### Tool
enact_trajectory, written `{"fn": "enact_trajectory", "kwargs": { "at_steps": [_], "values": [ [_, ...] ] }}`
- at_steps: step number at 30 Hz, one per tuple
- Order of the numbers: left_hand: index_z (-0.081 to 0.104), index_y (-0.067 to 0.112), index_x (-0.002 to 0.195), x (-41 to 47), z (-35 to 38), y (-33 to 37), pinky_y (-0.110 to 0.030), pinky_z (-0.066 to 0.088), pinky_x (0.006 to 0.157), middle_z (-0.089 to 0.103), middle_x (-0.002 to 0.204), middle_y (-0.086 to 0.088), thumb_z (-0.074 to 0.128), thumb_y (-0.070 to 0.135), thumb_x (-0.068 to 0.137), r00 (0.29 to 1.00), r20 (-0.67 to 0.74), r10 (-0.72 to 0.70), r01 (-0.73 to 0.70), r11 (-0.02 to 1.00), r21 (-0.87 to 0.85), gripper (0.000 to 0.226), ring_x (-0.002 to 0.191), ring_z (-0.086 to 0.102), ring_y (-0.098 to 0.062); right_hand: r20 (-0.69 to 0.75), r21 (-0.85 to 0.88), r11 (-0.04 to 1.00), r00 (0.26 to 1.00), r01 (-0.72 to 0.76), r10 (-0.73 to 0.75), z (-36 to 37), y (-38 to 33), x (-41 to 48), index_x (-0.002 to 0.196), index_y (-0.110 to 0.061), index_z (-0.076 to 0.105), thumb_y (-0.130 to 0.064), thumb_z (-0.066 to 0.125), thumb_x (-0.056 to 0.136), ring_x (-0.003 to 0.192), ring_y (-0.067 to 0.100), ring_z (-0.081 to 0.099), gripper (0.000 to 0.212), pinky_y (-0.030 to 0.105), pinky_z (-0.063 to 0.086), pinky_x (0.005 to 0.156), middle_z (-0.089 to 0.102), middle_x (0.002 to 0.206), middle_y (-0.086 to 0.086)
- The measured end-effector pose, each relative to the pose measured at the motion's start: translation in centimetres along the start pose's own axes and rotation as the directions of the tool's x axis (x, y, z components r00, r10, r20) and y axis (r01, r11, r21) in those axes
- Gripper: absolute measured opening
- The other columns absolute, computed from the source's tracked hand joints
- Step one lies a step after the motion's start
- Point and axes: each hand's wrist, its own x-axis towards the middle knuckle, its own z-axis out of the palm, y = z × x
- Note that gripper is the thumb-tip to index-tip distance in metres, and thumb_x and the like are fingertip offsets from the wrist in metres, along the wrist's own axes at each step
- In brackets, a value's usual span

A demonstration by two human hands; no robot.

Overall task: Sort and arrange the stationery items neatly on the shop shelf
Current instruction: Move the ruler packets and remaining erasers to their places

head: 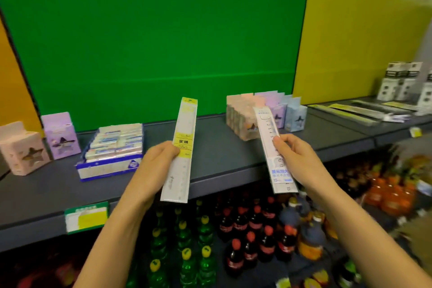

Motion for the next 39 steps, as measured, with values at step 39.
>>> {"fn": "enact_trajectory", "kwargs": {
  "at_steps": [39],
  "values": [
    [0.059,-0.001,0.072,19.5,52.8,10.9,-0.036,0.049,0.071,0.057,0.049,0.003,0.041,0.034,0.095,0.950,0.165,0.267,-0.304,0.911,0.280,0.046,0.058,0.057,-0.016,-0.123,-0.117,0.968,0.971,-0.221,0.206,-44.4,20.8,25.0,0.098,-0.019,0.057,-0.028,0.043,0.097,0.037,-0.004,0.054,0.017,0.008,0.035,0.033,0.061,0.066,-0.002]
  ]
}}
